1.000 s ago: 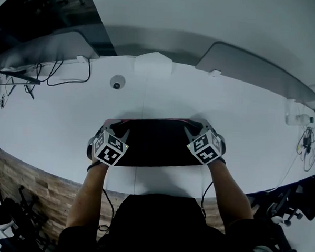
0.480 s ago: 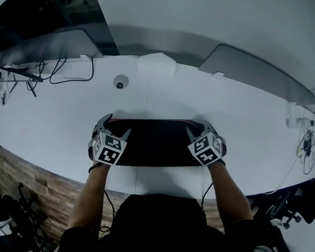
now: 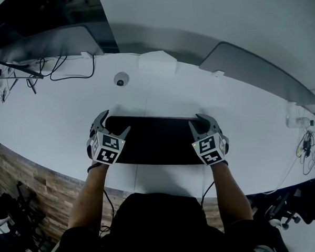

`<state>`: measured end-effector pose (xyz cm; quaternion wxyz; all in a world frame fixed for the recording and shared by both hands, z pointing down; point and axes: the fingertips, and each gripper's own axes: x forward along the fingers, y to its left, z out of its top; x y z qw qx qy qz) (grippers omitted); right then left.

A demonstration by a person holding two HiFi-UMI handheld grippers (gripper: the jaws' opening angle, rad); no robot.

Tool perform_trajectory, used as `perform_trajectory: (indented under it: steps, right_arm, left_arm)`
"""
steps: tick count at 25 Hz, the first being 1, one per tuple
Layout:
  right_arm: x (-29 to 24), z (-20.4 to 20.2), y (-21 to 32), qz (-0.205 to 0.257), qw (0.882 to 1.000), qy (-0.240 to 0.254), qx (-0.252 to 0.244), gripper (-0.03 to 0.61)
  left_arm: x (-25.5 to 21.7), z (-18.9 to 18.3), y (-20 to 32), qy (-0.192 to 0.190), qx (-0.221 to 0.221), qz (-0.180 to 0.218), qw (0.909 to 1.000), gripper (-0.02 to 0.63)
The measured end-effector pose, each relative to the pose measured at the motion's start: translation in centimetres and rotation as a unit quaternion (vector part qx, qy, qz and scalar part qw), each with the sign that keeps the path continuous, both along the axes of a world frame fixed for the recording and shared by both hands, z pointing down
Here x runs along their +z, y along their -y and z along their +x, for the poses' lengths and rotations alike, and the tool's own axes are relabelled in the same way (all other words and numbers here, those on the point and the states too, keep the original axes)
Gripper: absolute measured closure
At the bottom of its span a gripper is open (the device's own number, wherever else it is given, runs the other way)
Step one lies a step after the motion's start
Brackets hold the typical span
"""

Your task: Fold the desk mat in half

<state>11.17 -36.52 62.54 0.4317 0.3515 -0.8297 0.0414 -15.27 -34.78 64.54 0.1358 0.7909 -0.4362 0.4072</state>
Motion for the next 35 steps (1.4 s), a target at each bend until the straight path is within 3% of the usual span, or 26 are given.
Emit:
perform_trajectory:
  steps: [4,11,25,28,31,35]
  right_arm:
    - [-1.9,0.0,0.1,0.025,1.0,0.005,0.006,0.468]
    - [-5.0,0.3,-2.4,0.056,0.998,0.016,0.029,0.541]
    - [-12.0,1.3,-13.2,0.107,0.99,0.059,0.076,0.566]
    - [-13.3,0.4,-16.2,0.102,0.989,0.077,0.076,0.575]
    - [-14.4,-1.1,-19.1,0.093,0.989,0.099,0.067,0.575]
    - [-16.6,-2.3,-21.4,0.092,0.987,0.12,0.057,0.575]
  left_arm:
    - [-2.0,-0.4,-0.2,-0.032,-0.016,0.022,0.9991,0.216]
    - [-6.6,-0.8,-2.5,-0.069,-0.041,0.052,0.9954,0.218]
    - [-14.0,-0.9,-14.0,-0.166,-0.052,0.102,0.9795,0.234]
    - [-15.1,-1.1,-17.0,-0.182,-0.046,0.112,0.9757,0.275]
    - [-16.5,-1.9,-19.6,-0.193,-0.046,0.131,0.9713,0.382]
    - [-18.5,-2.2,-22.3,-0.217,-0.046,0.156,0.9625,0.423]
